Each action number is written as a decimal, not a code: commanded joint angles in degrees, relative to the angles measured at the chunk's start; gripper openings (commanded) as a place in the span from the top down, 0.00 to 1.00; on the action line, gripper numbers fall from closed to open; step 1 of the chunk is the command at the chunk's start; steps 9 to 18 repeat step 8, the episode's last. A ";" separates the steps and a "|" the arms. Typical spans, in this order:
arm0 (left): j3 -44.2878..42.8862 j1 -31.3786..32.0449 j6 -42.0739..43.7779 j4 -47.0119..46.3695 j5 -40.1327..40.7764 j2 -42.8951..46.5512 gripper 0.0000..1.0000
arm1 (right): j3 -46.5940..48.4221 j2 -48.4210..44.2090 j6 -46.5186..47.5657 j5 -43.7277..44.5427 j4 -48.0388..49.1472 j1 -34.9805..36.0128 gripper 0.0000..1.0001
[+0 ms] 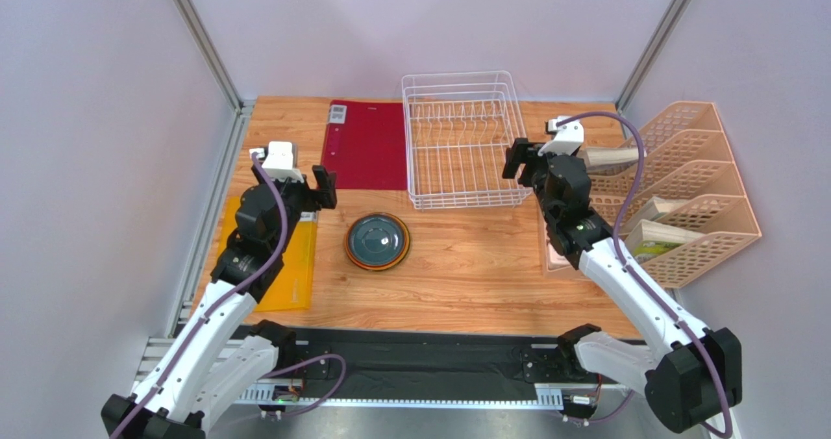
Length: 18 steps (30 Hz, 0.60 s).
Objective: Unload the plates from the dish rack
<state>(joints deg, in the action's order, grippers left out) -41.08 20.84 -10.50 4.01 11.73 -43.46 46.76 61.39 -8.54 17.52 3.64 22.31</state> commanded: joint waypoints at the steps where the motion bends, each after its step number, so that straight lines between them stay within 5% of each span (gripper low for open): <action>1: -0.75 0.08 1.80 -0.58 0.05 0.57 0.07 | -0.27 -0.13 0.98 1.20 5.50 -0.07 0.21; 18: -0.76 0.08 1.45 0.03 0.49 1.01 0.07 | -0.88 1.02 1.33 0.24 6.90 -0.07 0.22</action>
